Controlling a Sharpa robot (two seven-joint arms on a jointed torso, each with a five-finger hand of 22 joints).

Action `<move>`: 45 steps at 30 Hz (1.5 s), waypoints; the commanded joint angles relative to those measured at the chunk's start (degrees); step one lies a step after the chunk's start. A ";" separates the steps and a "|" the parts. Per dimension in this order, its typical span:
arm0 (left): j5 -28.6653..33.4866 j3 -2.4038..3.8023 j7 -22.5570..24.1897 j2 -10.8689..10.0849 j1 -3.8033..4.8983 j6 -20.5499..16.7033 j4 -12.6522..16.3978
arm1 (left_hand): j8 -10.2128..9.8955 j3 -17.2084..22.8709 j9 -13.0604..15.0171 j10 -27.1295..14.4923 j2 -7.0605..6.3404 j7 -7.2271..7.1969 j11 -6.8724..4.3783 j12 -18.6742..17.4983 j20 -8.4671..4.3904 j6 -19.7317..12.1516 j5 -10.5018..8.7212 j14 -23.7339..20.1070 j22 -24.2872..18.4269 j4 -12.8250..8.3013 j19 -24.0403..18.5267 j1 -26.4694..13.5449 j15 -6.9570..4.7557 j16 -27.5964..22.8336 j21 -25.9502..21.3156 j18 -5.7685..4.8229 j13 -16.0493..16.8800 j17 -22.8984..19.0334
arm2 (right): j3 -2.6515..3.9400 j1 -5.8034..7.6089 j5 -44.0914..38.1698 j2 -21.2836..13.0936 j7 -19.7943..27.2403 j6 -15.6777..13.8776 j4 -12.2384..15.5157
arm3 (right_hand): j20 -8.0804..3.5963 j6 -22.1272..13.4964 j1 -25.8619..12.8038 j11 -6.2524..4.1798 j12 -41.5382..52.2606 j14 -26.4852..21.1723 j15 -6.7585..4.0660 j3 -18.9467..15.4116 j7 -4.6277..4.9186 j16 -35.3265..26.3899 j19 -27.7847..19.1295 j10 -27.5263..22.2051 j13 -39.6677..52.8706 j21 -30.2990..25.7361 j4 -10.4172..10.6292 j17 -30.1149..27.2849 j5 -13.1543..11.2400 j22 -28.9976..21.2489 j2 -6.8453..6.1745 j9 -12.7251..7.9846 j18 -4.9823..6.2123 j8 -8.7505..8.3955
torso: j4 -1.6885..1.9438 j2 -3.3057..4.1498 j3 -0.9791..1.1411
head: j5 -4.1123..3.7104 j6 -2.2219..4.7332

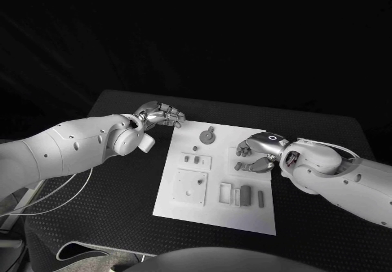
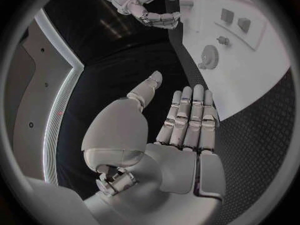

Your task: Assemble the parts on the task board

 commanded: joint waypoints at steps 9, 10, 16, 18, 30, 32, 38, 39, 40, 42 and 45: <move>0.35 0.03 0.85 0.17 0.03 1.10 -0.10 | -0.10 -0.24 -0.08 -0.14 0.41 0.07 -0.28 -0.10 0.18 -0.21 -0.22 -0.04 -0.12 0.02 -0.11 -0.17 0.30 -0.36 0.23 -0.43 -0.05 0.10 | -0.41 -1.52 -1.91 2.52 -0.41 0.53 -1.59 | -0.40 2.23 0.14 -1.57 1.95 3.57 -1.38 -0.30 -0.81 1.46 3.43 3.81 1.38 1.70 -1.55 0.96 -0.05 1.42 2.73 0.42 0.62 1.38 | 0.12 -0.04 0.00 | 0.51 -0.46; 0.35 0.03 0.85 0.16 0.03 1.09 -0.08 | -0.10 -0.24 -0.08 -0.15 0.41 0.07 -0.28 -0.10 0.18 -0.21 -0.22 -0.04 -0.13 0.03 -0.11 -0.18 0.30 -0.37 0.23 -0.43 -0.06 0.11 | -0.42 -1.52 -1.92 2.62 -0.40 0.55 -1.70 | -0.40 2.30 0.11 -1.61 1.98 3.65 -1.41 -0.32 -0.85 1.47 3.51 3.87 1.44 1.73 -1.62 0.98 -0.05 1.42 2.86 0.44 0.63 1.41 | 0.07 -0.03 -0.02 | 0.53 -0.45; 0.35 0.03 0.83 0.18 0.03 1.14 -0.08 | -0.09 -0.26 -0.09 -0.16 0.45 0.07 -0.28 -0.10 0.19 -0.21 -0.22 -0.04 -0.15 0.03 -0.12 -0.21 0.30 -0.39 0.23 -0.43 -0.06 0.13 | -0.47 -1.66 -2.11 2.92 -0.43 0.55 -1.95 | -0.46 2.73 0.16 -1.81 2.12 4.11 -1.58 -0.26 -1.04 1.49 3.90 4.26 1.79 1.84 -2.18 1.10 -0.05 1.40 3.96 0.50 0.74 1.62 | 0.00 0.00 -0.04 | 0.61 -0.50; 0.35 0.03 0.83 0.18 0.03 1.13 -0.09 | -0.09 -0.26 -0.09 -0.16 0.46 0.07 -0.27 -0.10 0.19 -0.21 -0.22 -0.04 -0.16 0.03 -0.12 -0.22 0.31 -0.40 0.23 -0.43 -0.06 0.14 | -0.49 -1.72 -2.36 2.98 -0.61 0.60 -1.97 | -0.49 2.91 0.28 -1.90 2.19 4.32 -1.67 -0.20 -1.12 1.52 4.09 4.44 1.93 1.90 -2.40 1.16 -0.05 1.40 4.43 0.53 0.80 1.70 | -0.02 0.02 -0.02 | 0.65 -0.51; 0.35 0.03 0.74 0.14 0.03 1.35 -0.17 | -0.09 -0.29 -0.09 -0.17 0.56 0.08 -0.27 -0.11 0.20 -0.22 -0.22 -0.05 -0.21 0.05 -0.13 -0.31 0.32 -0.45 0.24 -0.43 -0.07 0.19 | -0.53 -1.75 -4.29 2.85 -1.46 0.05 -1.91 | -0.78 4.70 2.00 -2.82 2.91 6.48 -2.62 0.27 -1.93 2.12 6.01 6.29 2.94 2.75 -3.03 1.73 -0.04 1.41 6.99 0.84 1.38 2.53 | -0.06 0.00 0.04 | 0.67 -0.71; 0.35 0.03 0.75 0.19 0.03 1.35 -0.18 | -0.09 -0.29 -0.09 -0.17 0.57 0.08 -0.27 -0.11 0.20 -0.22 -0.22 -0.05 -0.22 0.05 -0.13 -0.32 0.32 -0.45 0.24 -0.43 -0.07 0.20 | -0.53 -1.76 -4.46 2.82 -1.50 -0.20 -1.85 | -0.86 5.31 2.44 -3.10 3.16 7.15 -2.91 0.35 -2.18 2.38 6.60 6.90 3.18 3.02 -3.06 1.91 -0.03 1.42 7.72 0.98 1.55 2.84 | -0.08 0.01 0.04 | 0.65 -0.71; 0.35 0.02 0.75 0.27 0.03 1.43 -0.21 | -0.09 -0.29 -0.10 -0.17 0.61 0.08 -0.27 -0.11 0.20 -0.23 -0.22 -0.04 -0.23 0.05 -0.13 -0.33 0.32 -0.47 0.25 -0.43 -0.07 0.22 | -0.53 -1.84 -4.89 2.82 -1.38 -1.12 -1.66 | -1.09 6.76 3.52 -3.86 3.70 8.75 -3.70 0.44 -2.78 3.02 8.01 8.34 3.82 3.67 -3.20 2.51 -0.03 1.40 10.52 1.35 2.01 3.56 | -0.03 0.00 0.04 | 0.63 -0.74; 0.35 0.02 0.75 0.27 0.03 1.43 -0.23 | -0.09 -0.29 -0.10 -0.17 0.61 0.08 -0.27 -0.11 0.20 -0.23 -0.22 -0.04 -0.24 0.05 -0.13 -0.34 0.32 -0.47 0.25 -0.43 -0.07 0.22 | -0.53 -1.86 -4.89 2.81 -1.38 -1.55 -1.58 | -1.10 6.89 3.55 -3.93 3.75 8.90 -3.78 0.36 -2.82 3.08 8.16 8.48 3.89 3.74 -3.19 2.58 -0.03 1.39 10.67 1.40 2.05 3.63 | -0.02 -0.01 0.02 | 0.62 -0.75; 0.35 0.02 0.75 0.26 0.02 1.42 -0.24 | -0.09 -0.29 -0.10 -0.17 0.63 0.08 -0.27 -0.11 0.20 -0.23 -0.22 -0.04 -0.24 0.05 -0.13 -0.34 0.32 -0.47 0.25 -0.43 -0.07 0.23 | -0.53 -1.89 -4.89 2.78 -1.43 -1.96 -1.46 | -1.12 7.03 3.57 -3.99 3.80 9.07 -3.85 0.30 -2.88 3.15 8.32 8.64 3.96 3.81 -3.18 2.66 -0.03 1.39 10.82 1.45 2.10 3.70 | -0.01 -0.01 0.02 | 0.61 -0.79; 0.35 0.02 0.74 0.26 0.02 1.40 -0.28 | -0.09 -0.29 -0.10 -0.18 0.64 0.08 -0.27 -0.11 0.20 -0.23 -0.22 -0.04 -0.25 0.05 -0.13 -0.35 0.32 -0.48 0.25 -0.43 -0.07 0.23 | -0.53 -1.93 -4.52 2.71 -1.41 -2.43 -1.24 | -1.19 7.39 3.62 -4.19 3.92 9.55 -4.08 0.09 -3.02 3.33 8.80 9.06 4.17 4.02 -3.19 2.90 -0.03 1.37 11.04 1.61 2.27 3.88 | 0.01 0.00 0.03 | 0.62 -0.81; 0.35 0.02 0.76 0.29 0.01 1.41 -0.29 | -0.09 -0.29 -0.10 -0.18 0.65 0.08 -0.26 -0.11 0.20 -0.23 -0.22 -0.04 -0.25 0.05 -0.13 -0.35 0.32 -0.48 0.25 -0.43 -0.07 0.24 | -0.52 -1.93 -4.30 2.64 -1.61 -3.41 -0.99 | -1.23 7.65 3.69 -4.34 4.01 9.90 -4.24 -0.02 -3.13 3.45 9.14 9.38 4.34 4.15 -3.19 3.07 -0.03 1.36 11.11 1.74 2.39 4.03 | 0.01 -0.01 0.02 | 0.65 -0.81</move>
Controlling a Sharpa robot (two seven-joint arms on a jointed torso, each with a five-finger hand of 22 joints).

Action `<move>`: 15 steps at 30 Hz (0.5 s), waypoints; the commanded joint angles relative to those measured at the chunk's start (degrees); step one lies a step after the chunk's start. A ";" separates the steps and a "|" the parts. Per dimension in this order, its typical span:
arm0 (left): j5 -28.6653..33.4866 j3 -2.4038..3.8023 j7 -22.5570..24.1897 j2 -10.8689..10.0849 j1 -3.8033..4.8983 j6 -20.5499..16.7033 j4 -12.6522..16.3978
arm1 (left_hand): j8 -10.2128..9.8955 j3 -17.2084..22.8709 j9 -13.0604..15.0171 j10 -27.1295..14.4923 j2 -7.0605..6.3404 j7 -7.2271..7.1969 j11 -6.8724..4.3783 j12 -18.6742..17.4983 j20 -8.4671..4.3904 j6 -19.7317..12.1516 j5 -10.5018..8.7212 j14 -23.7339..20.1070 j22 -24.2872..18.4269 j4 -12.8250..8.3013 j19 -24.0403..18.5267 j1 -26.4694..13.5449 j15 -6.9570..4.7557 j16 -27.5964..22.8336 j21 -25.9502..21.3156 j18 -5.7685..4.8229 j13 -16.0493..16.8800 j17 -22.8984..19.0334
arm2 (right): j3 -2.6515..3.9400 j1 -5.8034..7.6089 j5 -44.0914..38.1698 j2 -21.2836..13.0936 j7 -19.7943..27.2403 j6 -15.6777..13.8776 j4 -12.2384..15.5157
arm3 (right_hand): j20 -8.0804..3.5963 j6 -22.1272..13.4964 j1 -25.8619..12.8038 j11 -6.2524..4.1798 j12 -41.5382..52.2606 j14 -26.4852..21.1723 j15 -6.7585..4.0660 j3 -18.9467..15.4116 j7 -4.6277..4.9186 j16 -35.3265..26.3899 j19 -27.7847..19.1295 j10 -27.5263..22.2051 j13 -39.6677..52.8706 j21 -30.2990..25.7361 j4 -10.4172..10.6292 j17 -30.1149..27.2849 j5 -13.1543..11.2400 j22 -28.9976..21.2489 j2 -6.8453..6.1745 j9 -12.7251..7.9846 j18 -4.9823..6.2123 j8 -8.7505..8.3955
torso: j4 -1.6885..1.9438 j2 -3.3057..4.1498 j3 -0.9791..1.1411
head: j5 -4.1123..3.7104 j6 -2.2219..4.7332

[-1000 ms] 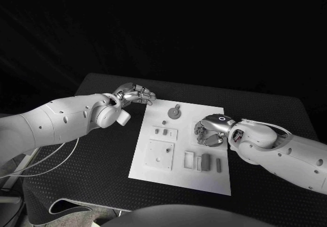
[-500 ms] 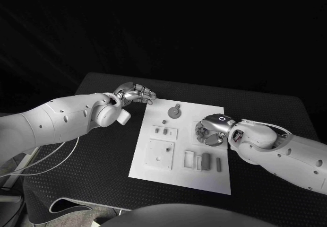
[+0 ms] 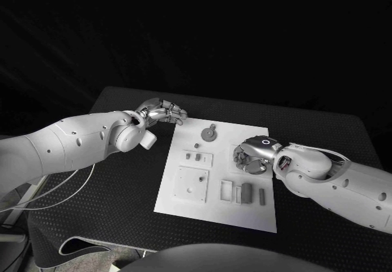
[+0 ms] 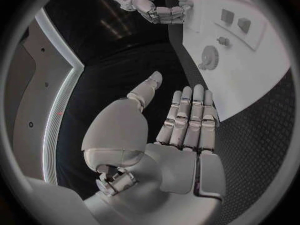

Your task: Assemble the parts on the task board

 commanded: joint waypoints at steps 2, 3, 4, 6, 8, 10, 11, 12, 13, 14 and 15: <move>0.35 0.03 0.74 0.16 0.03 0.88 0.10 | -0.09 -0.30 -0.06 -0.18 0.45 0.08 -0.26 -0.11 0.20 -0.23 -0.22 -0.06 -0.07 0.05 -0.13 -0.14 0.34 -0.27 0.25 -0.42 -0.08 0.08 | 0.00 -0.05 -0.28 -0.15 -0.26 -2.33 0.62 | 0.08 0.36 0.21 -0.09 0.25 0.67 -0.07 -0.30 -0.03 0.24 0.56 0.50 0.14 0.38 0.07 0.12 -0.02 1.36 0.64 0.50 0.60 0.36 | 0.02 -0.02 -0.04 | 0.06 0.00; 0.35 0.03 0.75 0.16 0.03 0.89 0.10 | -0.09 -0.30 -0.06 -0.19 0.45 0.08 -0.26 -0.11 0.20 -0.23 -0.22 -0.06 -0.07 0.04 -0.14 -0.15 0.34 -0.27 0.25 -0.43 -0.08 0.08 | 0.00 -0.05 -0.25 -0.26 -0.25 -2.47 0.86 | 0.08 0.38 0.23 -0.10 0.25 0.70 -0.08 -0.30 -0.04 0.24 0.60 0.53 0.16 0.39 0.07 0.14 -0.02 1.36 0.67 0.51 0.61 0.36 | 0.03 -0.02 -0.05 | 0.07 0.01; 0.35 0.03 0.74 0.14 0.03 0.90 0.10 | -0.09 -0.30 -0.06 -0.19 0.46 0.08 -0.26 -0.11 0.20 -0.23 -0.22 -0.06 -0.07 0.04 -0.14 -0.15 0.34 -0.28 0.25 -0.43 -0.08 0.09 | 0.01 -0.05 -0.21 -0.42 -0.28 -2.48 1.16 | 0.07 0.40 0.24 -0.11 0.25 0.73 -0.09 -0.31 -0.05 0.25 0.63 0.55 0.17 0.40 0.06 0.16 -0.02 1.36 0.67 0.53 0.63 0.38 | 0.03 -0.02 -0.05 | 0.07 0.01; 0.35 0.03 0.74 0.12 0.03 0.85 0.09 | -0.09 -0.30 -0.06 -0.20 0.47 0.08 -0.26 -0.12 0.20 -0.23 -0.22 -0.06 -0.08 0.04 -0.14 -0.16 0.34 -0.28 0.25 -0.42 -0.08 0.10 | 0.03 -0.04 -0.11 -0.78 -0.33 -2.72 1.83 | 0.07 0.43 0.26 -0.13 0.25 0.78 -0.11 -0.33 -0.07 0.26 0.68 0.58 0.20 0.42 0.06 0.18 -0.02 1.35 0.66 0.55 0.64 0.39 | 0.00 -0.03 -0.05 | 0.16 0.04; 0.35 0.03 0.74 0.09 0.03 0.82 0.11 | -0.09 -0.30 -0.06 -0.20 0.48 0.08 -0.26 -0.12 0.20 -0.24 -0.22 -0.06 -0.09 0.04 -0.14 -0.16 0.34 -0.29 0.25 -0.42 -0.08 0.11 | 0.29 -0.03 0.06 -1.15 -0.42 -2.78 2.65 | 0.06 0.46 0.29 -0.15 0.25 0.82 -0.13 -0.34 -0.08 0.26 0.72 0.62 0.22 0.43 0.05 0.21 -0.02 1.35 0.63 0.58 0.66 0.41 | -0.03 -0.03 -0.06 | 0.19 0.12; 0.35 0.03 0.74 0.09 0.03 0.80 0.12 | -0.09 -0.30 -0.06 -0.20 0.49 0.08 -0.26 -0.12 0.20 -0.24 -0.22 -0.06 -0.10 0.03 -0.14 -0.17 0.34 -0.30 0.25 -0.42 -0.08 0.11 | 0.74 -0.01 0.05 -1.56 -0.74 -3.19 3.68 | 0.06 0.48 0.29 -0.16 0.25 0.84 -0.14 -0.36 -0.09 0.26 0.75 0.64 0.24 0.44 0.05 0.22 -0.02 1.35 0.61 0.60 0.67 0.42 | -0.04 -0.05 -0.08 | 0.21 0.17; 0.35 0.03 0.72 0.09 0.03 0.79 0.13 | -0.09 -0.31 -0.06 -0.21 0.50 0.08 -0.26 -0.12 0.20 -0.24 -0.22 -0.06 -0.10 0.03 -0.14 -0.17 0.34 -0.30 0.25 -0.42 -0.09 0.12 | 1.03 0.03 0.04 -1.84 -0.92 -3.21 4.42 | 0.06 0.50 0.31 -0.17 0.25 0.86 -0.15 -0.36 -0.10 0.26 0.77 0.66 0.25 0.44 0.05 0.23 -0.01 1.34 0.60 0.61 0.68 0.43 | -0.04 -0.06 -0.11 | 0.25 0.23; 0.35 0.03 0.69 0.08 0.03 0.79 0.15 | -0.09 -0.31 -0.06 -0.21 0.50 0.08 -0.26 -0.12 0.20 -0.24 -0.22 -0.06 -0.11 0.03 -0.14 -0.17 0.34 -0.30 0.25 -0.42 -0.09 0.12 | 1.23 0.10 0.01 -1.98 -1.01 -3.19 4.95 | 0.06 0.52 0.33 -0.18 0.25 0.88 -0.16 -0.38 -0.11 0.26 0.79 0.68 0.27 0.45 0.04 0.25 -0.02 1.34 0.55 0.63 0.69 0.44 | -0.01 -0.06 -0.11 | 0.30 0.31; 0.35 0.03 0.67 0.04 0.04 0.76 0.17 | -0.09 -0.31 -0.06 -0.21 0.50 0.08 -0.26 -0.12 0.20 -0.24 -0.22 -0.06 -0.11 0.03 -0.14 -0.17 0.34 -0.31 0.25 -0.42 -0.09 0.12 | 1.40 0.22 -0.01 -2.07 -1.06 -3.21 5.43 | 0.06 0.52 0.33 -0.18 0.25 0.89 -0.17 -0.38 -0.11 0.26 0.80 0.69 0.27 0.45 0.04 0.25 -0.01 1.34 0.55 0.63 0.69 0.44 | 0.00 -0.06 -0.13 | 0.32 0.32; 0.35 0.03 0.66 0.00 0.04 0.71 0.21 | -0.08 -0.31 -0.06 -0.21 0.50 0.08 -0.26 -0.12 0.20 -0.24 -0.22 -0.06 -0.11 0.03 -0.15 -0.18 0.34 -0.31 0.25 -0.42 -0.09 0.13 | 1.58 0.42 -0.16 -2.08 -1.13 -3.34 5.94 | 0.05 0.53 0.35 -0.19 0.25 0.90 -0.18 -0.38 -0.12 0.26 0.81 0.69 0.28 0.45 0.04 0.26 -0.01 1.34 0.53 0.64 0.70 0.45 | 0.01 -0.05 -0.13 | 0.31 0.32; 0.35 0.02 0.66 0.01 0.04 0.71 0.20 | -0.08 -0.31 -0.06 -0.21 0.51 0.08 -0.26 -0.12 0.20 -0.24 -0.22 -0.06 -0.12 0.03 -0.15 -0.18 0.34 -0.31 0.26 -0.42 -0.09 0.13 | 1.74 0.60 -0.17 -2.07 -1.14 -3.39 6.38 | 0.05 0.54 0.36 -0.19 0.25 0.91 -0.18 -0.38 -0.12 0.26 0.82 0.70 0.28 0.45 0.04 0.27 -0.01 1.34 0.53 0.64 0.70 0.45 | -0.01 -0.05 -0.17 | 0.33 0.37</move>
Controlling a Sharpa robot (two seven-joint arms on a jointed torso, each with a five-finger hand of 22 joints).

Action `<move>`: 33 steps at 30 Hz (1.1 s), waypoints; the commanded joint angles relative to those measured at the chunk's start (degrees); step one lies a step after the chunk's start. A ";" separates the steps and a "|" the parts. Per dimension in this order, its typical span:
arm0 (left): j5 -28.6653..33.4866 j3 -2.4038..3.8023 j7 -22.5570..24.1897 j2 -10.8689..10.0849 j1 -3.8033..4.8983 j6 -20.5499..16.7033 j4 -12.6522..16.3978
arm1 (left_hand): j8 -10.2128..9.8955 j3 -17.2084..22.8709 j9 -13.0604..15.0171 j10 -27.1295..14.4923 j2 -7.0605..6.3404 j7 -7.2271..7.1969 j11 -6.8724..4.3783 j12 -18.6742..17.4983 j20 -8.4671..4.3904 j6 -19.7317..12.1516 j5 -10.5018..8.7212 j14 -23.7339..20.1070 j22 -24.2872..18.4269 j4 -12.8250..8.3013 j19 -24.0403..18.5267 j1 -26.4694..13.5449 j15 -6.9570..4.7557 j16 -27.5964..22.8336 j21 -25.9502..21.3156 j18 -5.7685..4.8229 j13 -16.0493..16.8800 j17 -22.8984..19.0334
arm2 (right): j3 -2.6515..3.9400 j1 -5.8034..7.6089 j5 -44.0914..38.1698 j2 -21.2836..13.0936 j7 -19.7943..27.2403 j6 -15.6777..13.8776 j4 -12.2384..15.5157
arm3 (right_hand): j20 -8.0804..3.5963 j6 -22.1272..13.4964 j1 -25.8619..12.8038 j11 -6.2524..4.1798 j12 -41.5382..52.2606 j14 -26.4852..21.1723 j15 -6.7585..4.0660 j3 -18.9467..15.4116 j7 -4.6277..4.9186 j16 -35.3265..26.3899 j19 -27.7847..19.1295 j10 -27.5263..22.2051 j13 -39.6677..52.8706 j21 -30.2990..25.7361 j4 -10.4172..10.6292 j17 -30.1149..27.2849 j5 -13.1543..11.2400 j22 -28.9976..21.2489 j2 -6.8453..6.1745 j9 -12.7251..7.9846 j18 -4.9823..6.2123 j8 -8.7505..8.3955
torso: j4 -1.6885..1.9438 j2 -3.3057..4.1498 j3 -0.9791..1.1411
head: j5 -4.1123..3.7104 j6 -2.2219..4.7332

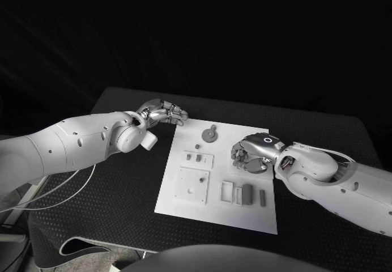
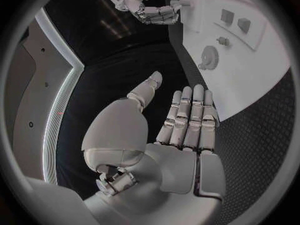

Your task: Assemble the parts on the task board

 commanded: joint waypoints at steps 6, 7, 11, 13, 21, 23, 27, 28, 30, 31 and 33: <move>0.35 0.03 0.65 0.12 0.04 0.66 0.08 | -0.08 -0.33 -0.07 -0.21 0.50 0.08 -0.26 -0.12 0.20 -0.24 -0.22 -0.07 -0.08 0.01 -0.15 -0.19 0.35 -0.34 0.26 -0.43 -0.09 0.09 | 0.93 0.67 0.93 0.24 -0.33 -0.66 4.27 | -0.06 0.42 0.11 -0.12 0.10 0.53 -0.15 -0.38 0.04 0.25 0.59 0.43 0.06 0.26 0.06 0.11 0.15 1.33 0.20 0.64 0.73 0.30 | 0.07 0.02 0.04 | 0.40 0.09; 0.35 0.03 0.65 0.13 0.04 0.67 0.09 | -0.08 -0.33 -0.07 -0.21 0.50 0.08 -0.26 -0.12 0.20 -0.25 -0.22 -0.07 -0.09 0.01 -0.15 -0.19 0.35 -0.34 0.26 -0.43 -0.09 0.10 | 0.96 0.67 1.30 0.51 -0.21 -0.58 4.71 | -0.06 0.42 0.11 -0.13 0.09 0.53 -0.15 -0.38 0.04 0.25 0.59 0.43 0.06 0.26 0.06 0.11 0.15 1.33 0.20 0.64 0.73 0.30 | 0.06 0.03 0.04 | 0.44 0.09; 0.35 0.03 0.70 0.22 0.05 0.62 0.20 | -0.08 -0.34 -0.07 -0.21 0.50 0.07 -0.26 -0.12 0.20 -0.25 -0.22 -0.07 -0.10 0.01 -0.15 -0.20 0.35 -0.36 0.26 -0.43 -0.09 0.11 | 0.96 0.65 2.11 2.17 0.38 0.47 5.63 | -0.05 0.41 0.13 -0.13 0.08 0.54 -0.15 -0.37 0.04 0.24 0.61 0.43 0.07 0.26 0.06 0.12 0.16 1.33 0.23 0.65 0.73 0.29 | 0.00 0.03 -0.01 | 0.64 0.11; 0.35 0.03 0.69 0.21 0.06 0.58 0.30 | -0.08 -0.34 -0.07 -0.21 0.50 0.07 -0.26 -0.12 0.20 -0.24 -0.22 -0.07 -0.11 0.01 -0.15 -0.20 0.35 -0.36 0.26 -0.43 -0.09 0.12 | 0.95 0.64 2.48 3.39 0.68 0.74 5.68 | -0.04 0.38 0.14 -0.12 0.06 0.52 -0.14 -0.36 0.05 0.21 0.61 0.42 0.08 0.25 0.07 0.13 0.16 1.32 0.31 0.66 0.73 0.27 | 0.03 0.06 0.00 | 0.84 0.11; 0.35 0.04 0.69 0.65 0.07 0.42 0.30 | -0.07 -0.34 -0.07 -0.20 0.51 0.07 -0.26 -0.11 0.19 -0.24 -0.22 -0.06 -0.14 -0.01 -0.16 -0.19 0.34 -0.39 0.27 -0.43 -0.09 0.16 | 0.05 -0.08 2.20 8.79 1.40 1.16 4.32 | -0.01 0.27 0.19 -0.09 -0.05 0.47 -0.11 -0.34 0.08 0.12 0.58 0.35 0.11 0.19 0.04 0.16 0.16 1.29 0.48 0.68 0.72 0.19 | 0.09 -0.01 -0.01 | 1.30 0.31; 0.35 0.04 0.64 0.75 0.08 0.47 0.30 | -0.07 -0.35 -0.07 -0.20 0.51 0.07 -0.26 -0.11 0.19 -0.24 -0.22 -0.06 -0.15 -0.01 -0.16 -0.19 0.34 -0.40 0.27 -0.43 -0.09 0.17 | -0.52 -0.43 2.18 9.85 1.39 1.63 3.97 | -0.01 0.25 0.21 -0.09 -0.06 0.47 -0.11 -0.34 0.09 0.11 0.57 0.34 0.11 0.18 0.04 0.17 0.16 1.29 0.51 0.68 0.72 0.18 | 0.27 -0.05 -0.01 | 1.47 0.13; 0.35 0.03 0.42 0.69 0.09 0.33 0.27 | -0.06 -0.36 -0.07 -0.20 0.50 0.06 -0.26 -0.11 0.19 -0.23 -0.23 -0.06 -0.16 -0.02 -0.16 -0.19 0.34 -0.41 0.27 -0.43 -0.09 0.18 | -1.37 -1.05 1.39 11.43 0.89 2.51 2.86 | 0.01 0.17 0.21 -0.05 -0.14 0.42 -0.07 -0.35 0.12 0.04 0.51 0.28 0.12 0.12 0.04 0.19 0.16 1.28 0.61 0.70 0.71 0.13 | 0.49 -0.05 -0.05 | 1.77 -0.17; 0.36 0.03 0.36 0.68 0.10 0.32 0.26 | -0.06 -0.36 -0.07 -0.19 0.49 0.06 -0.26 -0.10 0.19 -0.23 -0.23 -0.06 -0.17 -0.02 -0.17 -0.19 0.34 -0.42 0.27 -0.43 -0.09 0.19 | -1.58 -1.12 1.27 11.72 0.87 2.66 2.58 | 0.01 0.16 0.22 -0.05 -0.15 0.41 -0.07 -0.35 0.12 0.03 0.51 0.27 0.12 0.12 0.04 0.19 0.16 1.28 0.63 0.70 0.71 0.13 | 0.53 -0.06 -0.08 | 1.76 -0.20; 0.37 0.03 0.32 0.69 0.10 0.37 0.26 | -0.05 -0.37 -0.07 -0.18 0.47 0.06 -0.27 -0.10 0.19 -0.22 -0.23 -0.06 -0.18 -0.03 -0.17 -0.18 0.34 -0.43 0.27 -0.43 -0.09 0.20 | -2.04 -1.20 1.25 12.12 0.93 2.78 2.21 | 0.01 0.15 0.22 -0.04 -0.16 0.40 -0.06 -0.35 0.13 0.02 0.50 0.26 0.12 0.11 0.03 0.19 0.16 1.28 0.64 0.70 0.71 0.12 | 0.50 -0.06 -0.08 | 1.80 -0.25; 0.40 0.02 0.32 0.69 0.10 0.35 0.28 | -0.04 -0.37 -0.07 -0.17 0.45 0.05 -0.27 -0.09 0.20 -0.21 -0.23 -0.06 -0.19 -0.03 -0.17 -0.18 0.35 -0.43 0.27 -0.43 -0.08 0.21 | -2.31 -1.28 1.21 12.31 0.97 2.79 2.04 | 0.01 0.15 0.22 -0.04 -0.17 0.40 -0.06 -0.35 0.13 0.02 0.49 0.26 0.13 0.10 0.03 0.20 0.16 1.28 0.64 0.71 0.71 0.12 | 0.53 -0.06 -0.09 | 1.85 -0.31; 0.47 0.02 0.31 0.72 0.10 0.34 0.29 | -0.04 -0.38 -0.07 -0.16 0.43 0.05 -0.28 -0.08 0.20 -0.20 -0.23 -0.06 -0.20 -0.03 -0.17 -0.18 0.35 -0.44 0.27 -0.43 -0.08 0.22 | -2.69 -1.48 0.96 12.74 1.02 2.85 1.49 | 0.01 0.14 0.23 -0.04 -0.18 0.40 -0.05 -0.36 0.13 0.01 0.49 0.25 0.13 0.10 0.03 0.20 0.16 1.28 0.65 0.71 0.71 0.11 | 0.46 -0.02 -0.08 | 2.03 -0.41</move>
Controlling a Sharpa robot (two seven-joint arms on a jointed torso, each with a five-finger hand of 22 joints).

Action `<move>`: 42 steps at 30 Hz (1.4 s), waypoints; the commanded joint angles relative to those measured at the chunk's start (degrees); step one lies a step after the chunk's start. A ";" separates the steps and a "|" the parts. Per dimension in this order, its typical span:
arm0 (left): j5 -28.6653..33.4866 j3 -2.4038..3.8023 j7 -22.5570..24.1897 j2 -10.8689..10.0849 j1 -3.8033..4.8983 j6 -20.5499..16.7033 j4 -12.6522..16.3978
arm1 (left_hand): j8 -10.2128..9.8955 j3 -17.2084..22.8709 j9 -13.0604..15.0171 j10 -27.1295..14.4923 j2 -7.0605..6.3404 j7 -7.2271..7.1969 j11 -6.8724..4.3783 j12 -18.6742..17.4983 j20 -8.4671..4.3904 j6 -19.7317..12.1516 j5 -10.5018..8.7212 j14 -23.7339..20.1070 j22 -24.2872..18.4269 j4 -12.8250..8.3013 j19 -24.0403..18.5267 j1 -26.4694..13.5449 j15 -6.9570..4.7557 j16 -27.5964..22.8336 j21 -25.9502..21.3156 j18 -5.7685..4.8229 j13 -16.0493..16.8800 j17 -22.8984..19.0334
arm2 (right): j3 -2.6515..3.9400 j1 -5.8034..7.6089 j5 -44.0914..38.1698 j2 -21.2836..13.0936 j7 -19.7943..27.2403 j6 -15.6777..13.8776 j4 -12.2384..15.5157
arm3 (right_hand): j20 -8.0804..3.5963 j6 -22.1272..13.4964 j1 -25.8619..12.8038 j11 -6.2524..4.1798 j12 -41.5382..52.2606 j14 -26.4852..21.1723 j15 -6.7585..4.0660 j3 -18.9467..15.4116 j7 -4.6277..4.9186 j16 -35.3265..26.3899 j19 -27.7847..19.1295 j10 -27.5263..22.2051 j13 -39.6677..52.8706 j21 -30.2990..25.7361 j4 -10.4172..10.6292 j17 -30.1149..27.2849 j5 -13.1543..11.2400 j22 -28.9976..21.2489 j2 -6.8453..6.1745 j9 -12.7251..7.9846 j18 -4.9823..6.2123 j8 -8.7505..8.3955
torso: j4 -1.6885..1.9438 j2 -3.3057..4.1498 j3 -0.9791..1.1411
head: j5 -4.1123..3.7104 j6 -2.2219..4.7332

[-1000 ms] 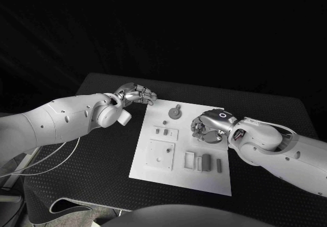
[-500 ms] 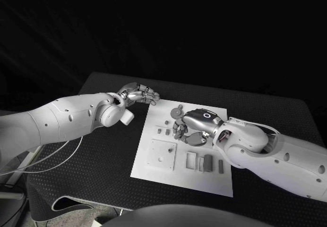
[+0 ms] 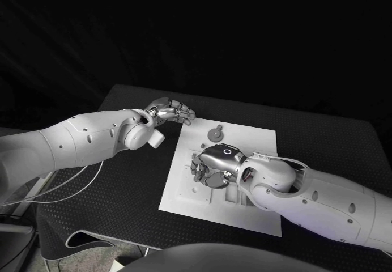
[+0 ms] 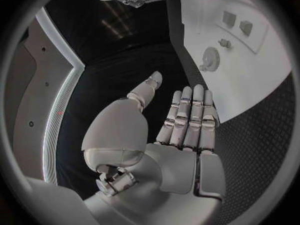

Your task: Assemble the parts on the task board

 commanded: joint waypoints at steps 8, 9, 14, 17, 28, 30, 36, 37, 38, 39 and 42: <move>0.46 0.02 0.41 0.52 0.06 0.50 -0.02 | -0.02 -0.39 -0.07 -0.14 0.42 0.04 -0.29 -0.07 0.19 -0.17 -0.23 -0.07 -0.13 -0.02 -0.17 -0.17 0.36 -0.25 0.27 -0.43 -0.08 0.09 | -1.06 -1.23 -1.38 2.24 0.65 1.55 -2.66 | 0.21 0.31 0.21 -0.04 -0.21 0.18 0.15 -0.37 0.17 -0.03 0.27 0.26 0.10 0.07 0.03 0.07 0.16 1.27 0.70 0.65 0.70 0.08 | -0.04 0.04 0.01 | 0.79 -0.53; 0.47 0.02 0.41 0.61 0.06 0.54 -0.07 | -0.02 -0.39 -0.07 -0.14 0.42 0.04 -0.29 -0.07 0.19 -0.17 -0.23 -0.07 -0.13 -0.02 -0.17 -0.17 0.36 -0.25 0.27 -0.43 -0.08 0.09 | -1.09 -1.35 -1.48 2.40 0.59 1.63 -2.86 | 0.21 0.31 0.21 -0.04 -0.21 0.18 0.15 -0.37 0.17 -0.03 0.27 0.26 0.10 0.07 0.03 0.07 0.16 1.27 0.70 0.65 0.70 0.08 | -0.03 0.06 0.04 | 0.86 -0.60; 0.47 0.02 0.37 0.79 0.06 0.54 -0.18 | -0.01 -0.40 -0.07 -0.14 0.42 0.04 -0.29 -0.06 0.20 -0.17 -0.23 -0.07 -0.14 -0.01 -0.17 -0.18 0.36 -0.26 0.28 -0.43 -0.08 0.11 | -1.51 -1.62 -1.95 3.09 0.36 1.69 -4.09 | 0.21 0.30 0.21 -0.03 -0.23 0.18 0.16 -0.38 0.17 -0.04 0.25 0.25 0.10 0.06 0.02 0.08 0.16 1.27 0.72 0.66 0.70 0.07 | 0.01 0.02 0.06 | 0.92 -0.71; 0.47 0.02 0.35 0.84 0.06 0.49 -0.28 | -0.01 -0.41 -0.08 -0.14 0.40 0.04 -0.29 -0.07 0.20 -0.18 -0.24 -0.09 -0.16 -0.01 -0.18 -0.20 0.36 -0.29 0.28 -0.43 -0.08 0.12 | -1.65 -1.70 -2.21 3.29 0.29 1.59 -4.48 | 0.21 0.30 0.21 -0.03 -0.23 0.18 0.16 -0.38 0.17 -0.05 0.24 0.25 0.11 0.05 0.03 0.08 0.16 1.27 0.73 0.66 0.71 0.07 | 0.00 0.01 0.06 | 1.02 -0.78; 0.47 0.02 0.30 1.05 0.06 0.65 -0.28 | -0.01 -0.44 -0.08 -0.16 0.39 0.04 -0.28 -0.07 0.22 -0.19 -0.23 -0.12 -0.20 0.01 -0.20 -0.23 0.38 -0.35 0.27 -0.43 -0.09 0.16 | -1.82 -1.70 -2.11 3.31 0.37 2.99 -4.49 | 0.22 0.27 0.19 -0.02 -0.27 0.16 0.17 -0.42 0.18 -0.09 0.21 0.25 0.13 0.02 0.03 0.11 0.16 1.28 0.75 0.69 0.70 0.05 | -0.17 0.06 0.04 | 1.16 -1.02; 0.47 0.02 0.27 1.02 0.06 0.62 -0.30 | -0.01 -0.44 -0.09 -0.16 0.39 0.04 -0.28 -0.07 0.22 -0.19 -0.23 -0.12 -0.21 0.01 -0.20 -0.24 0.38 -0.36 0.27 -0.43 -0.09 0.17 | -1.87 -1.70 -2.10 3.29 0.40 3.01 -4.50 | 0.22 0.27 0.18 -0.02 -0.28 0.16 0.17 -0.43 0.19 -0.10 0.21 0.24 0.13 0.01 0.03 0.11 0.16 1.28 0.75 0.69 0.70 0.05 | -0.18 0.05 0.05 | 1.16 -1.04; 0.47 0.02 0.27 1.07 0.06 0.66 -0.32 | -0.02 -0.45 -0.09 -0.16 0.40 0.05 -0.28 -0.07 0.23 -0.20 -0.23 -0.12 -0.24 0.01 -0.20 -0.25 0.39 -0.38 0.28 -0.43 -0.09 0.20 | -1.96 -1.70 -2.08 3.48 0.55 3.13 -4.43 | 0.22 0.26 0.18 -0.01 -0.30 0.14 0.17 -0.45 0.19 -0.12 0.19 0.24 0.15 -0.01 0.03 0.12 0.16 1.28 0.78 0.71 0.70 0.04 | -0.12 0.06 0.08 | 1.27 -1.19; 0.47 0.02 0.27 1.09 0.06 0.66 -0.34 | -0.02 -0.45 -0.09 -0.17 0.40 0.05 -0.28 -0.07 0.23 -0.20 -0.23 -0.12 -0.24 0.01 -0.20 -0.25 0.39 -0.39 0.28 -0.43 -0.09 0.21 | -1.98 -1.70 -2.05 3.51 0.60 3.18 -4.41 | 0.22 0.26 0.18 -0.01 -0.30 0.14 0.17 -0.45 0.19 -0.12 0.18 0.24 0.15 -0.01 0.02 0.12 0.16 1.28 0.79 0.71 0.70 0.04 | -0.09 0.05 0.07 | 1.27 -1.21; 0.47 0.02 0.27 1.10 0.06 0.67 -0.35 | -0.02 -0.46 -0.09 -0.17 0.40 0.05 -0.28 -0.07 0.23 -0.20 -0.23 -0.12 -0.24 0.01 -0.20 -0.25 0.39 -0.39 0.28 -0.43 -0.09 0.21 | -2.02 -1.70 -2.04 3.53 0.64 3.23 -4.38 | 0.22 0.26 0.18 -0.01 -0.31 0.14 0.17 -0.45 0.19 -0.13 0.18 0.24 0.15 -0.01 0.02 0.13 0.16 1.28 0.79 0.71 0.70 0.04 | -0.08 0.04 0.06 | 1.31 -1.23; 0.47 0.02 0.26 1.10 0.06 0.67 -0.36 | -0.02 -0.46 -0.09 -0.17 0.40 0.05 -0.28 -0.07 0.23 -0.21 -0.23 -0.12 -0.25 0.01 -0.20 -0.25 0.39 -0.39 0.28 -0.43 -0.09 0.22 | -2.04 -1.71 -2.03 3.57 0.65 3.26 -4.37 | 0.22 0.26 0.18 -0.01 -0.31 0.14 0.17 -0.45 0.19 -0.13 0.18 0.24 0.15 -0.01 0.02 0.13 0.16 1.28 0.79 0.71 0.70 0.04 | -0.07 0.04 0.06 | 1.35 -1.26; 0.47 0.02 0.26 1.08 0.06 0.65 -0.38 | -0.02 -0.46 -0.10 -0.17 0.40 0.05 -0.28 -0.08 0.23 -0.21 -0.23 -0.12 -0.26 0.01 -0.20 -0.26 0.39 -0.41 0.28 -0.43 -0.10 0.23 | -2.16 -1.72 -2.03 3.68 0.65 3.26 -4.47 | 0.23 0.25 0.19 -0.01 -0.32 0.12 0.17 -0.46 0.19 -0.15 0.16 0.23 0.16 -0.03 0.01 0.14 0.16 1.28 0.79 0.72 0.70 0.04 | -0.11 0.05 0.04 | 1.44 -1.35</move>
